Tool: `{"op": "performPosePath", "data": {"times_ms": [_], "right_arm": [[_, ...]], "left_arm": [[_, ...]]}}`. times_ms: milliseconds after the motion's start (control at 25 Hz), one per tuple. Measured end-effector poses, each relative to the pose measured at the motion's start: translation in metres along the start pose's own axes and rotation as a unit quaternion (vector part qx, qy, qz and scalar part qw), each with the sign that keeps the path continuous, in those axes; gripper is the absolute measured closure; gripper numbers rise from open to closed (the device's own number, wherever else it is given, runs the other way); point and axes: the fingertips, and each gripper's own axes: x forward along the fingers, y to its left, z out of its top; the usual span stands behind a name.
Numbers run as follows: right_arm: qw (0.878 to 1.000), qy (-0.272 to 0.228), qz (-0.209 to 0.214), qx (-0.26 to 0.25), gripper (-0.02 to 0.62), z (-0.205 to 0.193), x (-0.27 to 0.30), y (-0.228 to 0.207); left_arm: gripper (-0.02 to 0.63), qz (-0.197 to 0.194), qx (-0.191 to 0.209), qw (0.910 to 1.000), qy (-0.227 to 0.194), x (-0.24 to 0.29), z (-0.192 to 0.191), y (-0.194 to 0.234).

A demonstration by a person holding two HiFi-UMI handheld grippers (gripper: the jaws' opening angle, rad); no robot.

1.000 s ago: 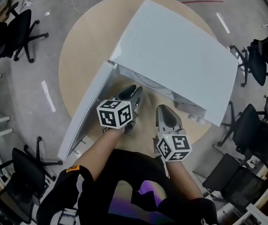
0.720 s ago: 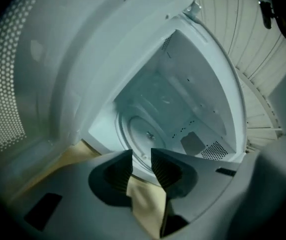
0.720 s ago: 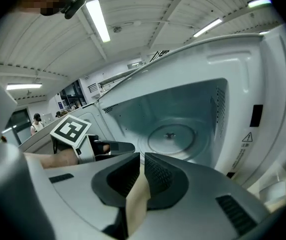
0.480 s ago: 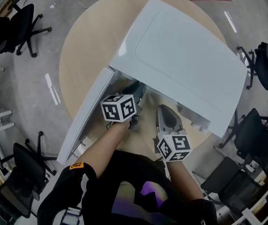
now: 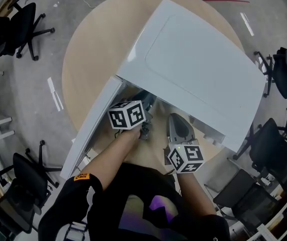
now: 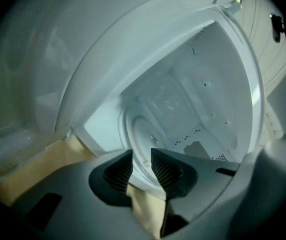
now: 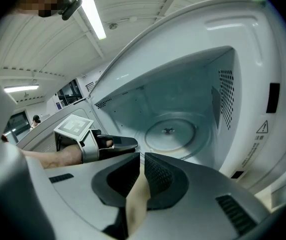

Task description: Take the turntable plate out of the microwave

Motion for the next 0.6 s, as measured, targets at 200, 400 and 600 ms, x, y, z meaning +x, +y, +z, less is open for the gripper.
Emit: {"op": "performPosePath", "data": {"times_ms": [200, 400, 600], "right_arm": [[0.999, 0.010, 0.004, 0.039, 0.577, -0.006, 0.010, -0.004], [0.993, 0.007, 0.021, 0.115, 0.575, -0.008, 0.024, -0.009], [0.981, 0.010, 0.046, 0.188, 0.499, -0.008, 0.038, -0.013]], "left_arm": [[0.463, -0.002, -0.035, 0.9992, -0.017, 0.000, 0.004, 0.001], [0.465, 0.003, -0.060, 0.9980, -0.020, 0.000, 0.004, 0.005], [0.466, -0.002, -0.076, 0.9965, -0.033, 0.000, 0.008, 0.000]]}}
